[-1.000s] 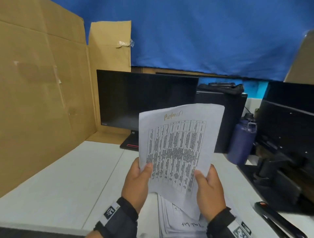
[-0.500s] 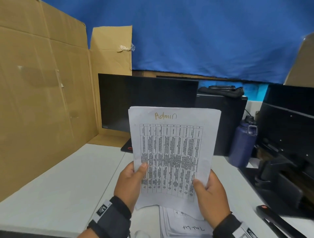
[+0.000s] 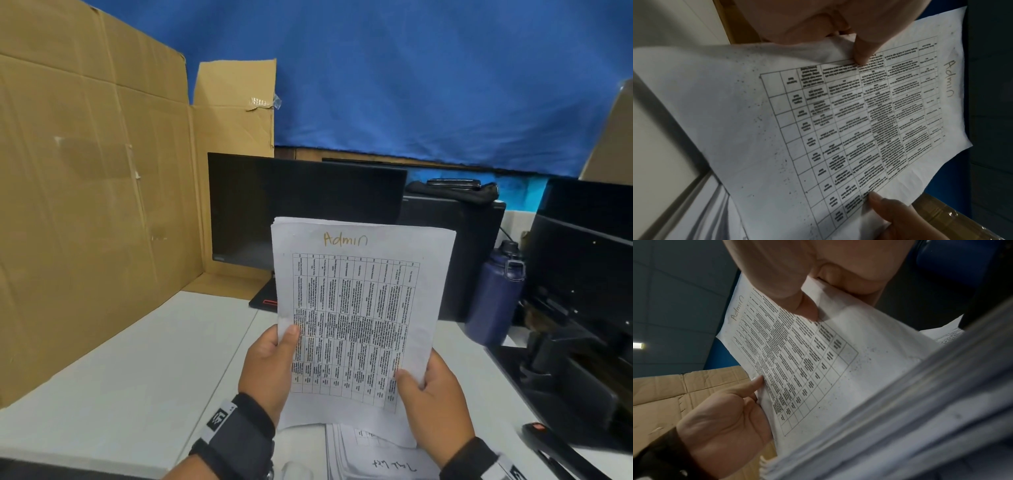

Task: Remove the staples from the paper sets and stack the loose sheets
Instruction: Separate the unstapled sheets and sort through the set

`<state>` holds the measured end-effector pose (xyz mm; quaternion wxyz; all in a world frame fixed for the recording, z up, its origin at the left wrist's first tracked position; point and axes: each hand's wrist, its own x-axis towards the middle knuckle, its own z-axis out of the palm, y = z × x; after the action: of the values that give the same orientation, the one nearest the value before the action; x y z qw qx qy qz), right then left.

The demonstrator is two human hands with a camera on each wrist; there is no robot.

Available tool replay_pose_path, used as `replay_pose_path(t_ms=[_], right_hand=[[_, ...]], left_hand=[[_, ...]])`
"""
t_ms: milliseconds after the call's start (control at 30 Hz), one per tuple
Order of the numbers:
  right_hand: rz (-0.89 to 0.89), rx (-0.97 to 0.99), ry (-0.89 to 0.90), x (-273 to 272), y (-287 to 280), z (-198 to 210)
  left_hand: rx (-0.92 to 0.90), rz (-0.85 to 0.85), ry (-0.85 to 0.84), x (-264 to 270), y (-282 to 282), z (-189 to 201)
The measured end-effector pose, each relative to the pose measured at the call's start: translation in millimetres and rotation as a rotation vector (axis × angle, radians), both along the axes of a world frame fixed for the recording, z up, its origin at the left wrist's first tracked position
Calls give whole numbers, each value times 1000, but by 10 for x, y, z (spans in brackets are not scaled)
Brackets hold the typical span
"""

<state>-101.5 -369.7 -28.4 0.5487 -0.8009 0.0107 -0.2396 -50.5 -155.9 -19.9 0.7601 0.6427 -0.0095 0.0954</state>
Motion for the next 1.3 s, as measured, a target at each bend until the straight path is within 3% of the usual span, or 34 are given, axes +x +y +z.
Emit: replay_pose_path(t_ms=[267, 467, 633, 833, 967, 1067, 1200, 1300], right_hand=[[-11, -42, 12, 12, -8, 3], [-37, -15, 26, 46, 25, -26], [-37, -10, 9, 50, 64, -4], [94, 45, -2, -146, 58, 215], [122, -84, 91, -324, -242, 267], [-112, -354, 274, -400, -827, 188], [-504, -784, 816, -479, -1548, -16], [-516, -805, 1033, -526, -1799, -237]], left_hand=[[62, 24, -33, 19, 0, 0], [53, -63, 30, -13, -19, -18], [144, 28, 20, -42, -10, -1], [132, -43, 25, -235, 99, 297], [215, -23, 23, -358, 354, 351], [318, -23, 83, -407, 584, 232], [444, -60, 201, -415, 712, 48], [566, -120, 211, -420, 689, -55]])
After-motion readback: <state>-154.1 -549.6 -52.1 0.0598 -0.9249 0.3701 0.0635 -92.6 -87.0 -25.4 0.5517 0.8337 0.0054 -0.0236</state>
